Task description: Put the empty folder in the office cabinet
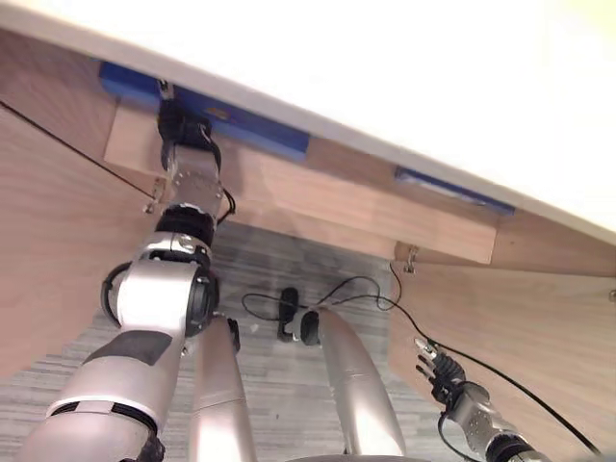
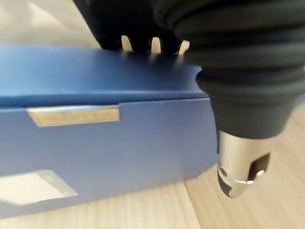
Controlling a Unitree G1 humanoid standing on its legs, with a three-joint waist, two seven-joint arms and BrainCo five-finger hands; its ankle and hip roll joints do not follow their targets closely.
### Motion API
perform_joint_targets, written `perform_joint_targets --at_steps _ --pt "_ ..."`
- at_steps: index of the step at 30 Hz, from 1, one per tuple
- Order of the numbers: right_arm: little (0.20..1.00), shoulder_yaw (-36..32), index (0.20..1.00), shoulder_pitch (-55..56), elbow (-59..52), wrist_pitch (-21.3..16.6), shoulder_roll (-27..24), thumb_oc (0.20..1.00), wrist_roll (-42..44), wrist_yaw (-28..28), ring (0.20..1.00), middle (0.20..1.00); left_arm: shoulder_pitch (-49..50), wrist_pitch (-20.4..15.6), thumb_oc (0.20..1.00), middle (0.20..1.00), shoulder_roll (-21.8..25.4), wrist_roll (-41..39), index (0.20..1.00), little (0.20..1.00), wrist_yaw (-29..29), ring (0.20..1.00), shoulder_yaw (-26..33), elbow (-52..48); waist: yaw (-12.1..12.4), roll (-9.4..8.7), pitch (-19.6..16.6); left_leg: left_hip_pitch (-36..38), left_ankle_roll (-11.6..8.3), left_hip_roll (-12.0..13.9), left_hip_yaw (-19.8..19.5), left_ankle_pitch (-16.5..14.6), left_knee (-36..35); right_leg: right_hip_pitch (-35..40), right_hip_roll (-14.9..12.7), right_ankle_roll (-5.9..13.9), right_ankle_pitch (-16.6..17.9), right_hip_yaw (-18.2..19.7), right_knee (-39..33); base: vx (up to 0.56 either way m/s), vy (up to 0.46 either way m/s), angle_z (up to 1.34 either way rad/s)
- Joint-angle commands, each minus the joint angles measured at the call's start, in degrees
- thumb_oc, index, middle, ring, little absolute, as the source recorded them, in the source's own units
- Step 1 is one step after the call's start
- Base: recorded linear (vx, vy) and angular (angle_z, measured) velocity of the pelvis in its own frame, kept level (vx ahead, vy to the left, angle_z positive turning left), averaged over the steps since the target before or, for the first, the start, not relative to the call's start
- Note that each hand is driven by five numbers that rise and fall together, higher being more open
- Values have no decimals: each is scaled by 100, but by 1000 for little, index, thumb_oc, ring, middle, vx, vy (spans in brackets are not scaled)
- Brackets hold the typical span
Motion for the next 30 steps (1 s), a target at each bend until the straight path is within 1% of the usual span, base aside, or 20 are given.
perform_joint_targets --at_steps 1,5,8,10,11,12,15,16,19,23,27,30 --pt "1000 -144 1000 207 92 3 -192 1000 56 -39 1000 1000 63 5 1000 1000 42 23 1000 1000 27 1000 284 365 -185 101 158 543 127 210 -33 -893 176 301 26 345 -25 466 -496 5 -11 4" --pt "1000 -122 1000 286 80 4 -88 1000 30 -24 1000 1000 352 -49 1000 1000 -134 37 1000 1000 17 1000 357 333 -151 86 111 1099 50 200 14 -640 -469 767 11 433 149 447 -995 1 -5 1" --pt "1000 -100 1000 332 103 0 -27 1000 -48 8 1000 1000 582 -115 1000 1000 -299 67 1000 1000 5 1000 398 292 -124 90 74 1627 -9 182 68 -346 -1119 1229 -4 537 384 435 -1549 1 -3 1" --pt "1000 -103 1000 371 130 -1 8 1000 -70 22 1000 1000 710 -134 1000 1000 -347 108 1000 1000 -26 1000 407 307 -115 102 45 1866 -30 186 88 -230 -1432 1401 -18 596 491 395 -1785 0 0 0" --pt "1000 -124 1000 439 151 0 48 1000 -88 37 1000 1000 902 -135 1000 1000 -417 153 1000 1000 -45 1000 427 347 -101 96 -20 2166 -56 194 99 -98 -1819 1650 -29 664 641 366 -2115 0 0 0" --pt "1000 -122 1000 453 151 -2 49 1000 -90 37 1000 1000 919 -137 1000 1000 -423 156 1000 1000 -46 1000 424 342 -96 94 -17 2209 -56 196 101 -71 -1869 1687 -27 667 662 364 -2153 0 0 0" --pt "1000 -151 1000 490 224 0 134 1000 -122 37 1000 1000 1160 -156 1000 1000 -575 195 1000 1000 -64 1000 482 415 -90 81 -96 2525 -99 223 157 138 -2343 1964 -42 789 932 331 -2662 -30 5 0" --pt "1000 -149 1000 504 274 2 161 1000 -132 45 1000 1000 1268 -168 1000 1000 -627 187 1000 1000 -88 1000 504 425 -70 73 -93 2574 -86 228 222 388 -2528 2024 -80 796 1201 242 -2906 -87 23 0" --pt "1000 -164 1000 579 341 9 225 1000 -219 59 1000 1000 1542 -173 1000 1000 -735 241 1000 1000 -145 1000 519 469 -53 106 -257 2910 -105 255 281 657 -3062 2371 -90 885 1466 236 -3432 1 28 0" --pt "1000 -219 1000 646 441 23 313 1000 -241 50 1000 1000 1875 -179 1000 1000 -856 285 1000 1000 -160 1000 550 543 -10 135 -403 3261 -128 283 377 814 -3491 2677 -109 971 1598 214 -3760 37 36 -4" --pt "1000 -195 1000 608 554 37 378 1000 -289 52 1000 1000 2008 -186 1000 1000 -805 325 1000 1000 -189 1000 544 584 31 100 -449 3484 -117 282 473 842 -3657 2898 -109 1027 1697 201 -3933 26 26 -6" --pt "1000 -224 1000 571 623 71 393 1000 -303 53 1000 1000 2037 -126 1000 1000 -732 350 1000 1000 -248 1000 543 642 51 82 -465 3604 -104 283 511 826 -3726 3003 -118 1055 1727 202 -4008 18 34 -5"
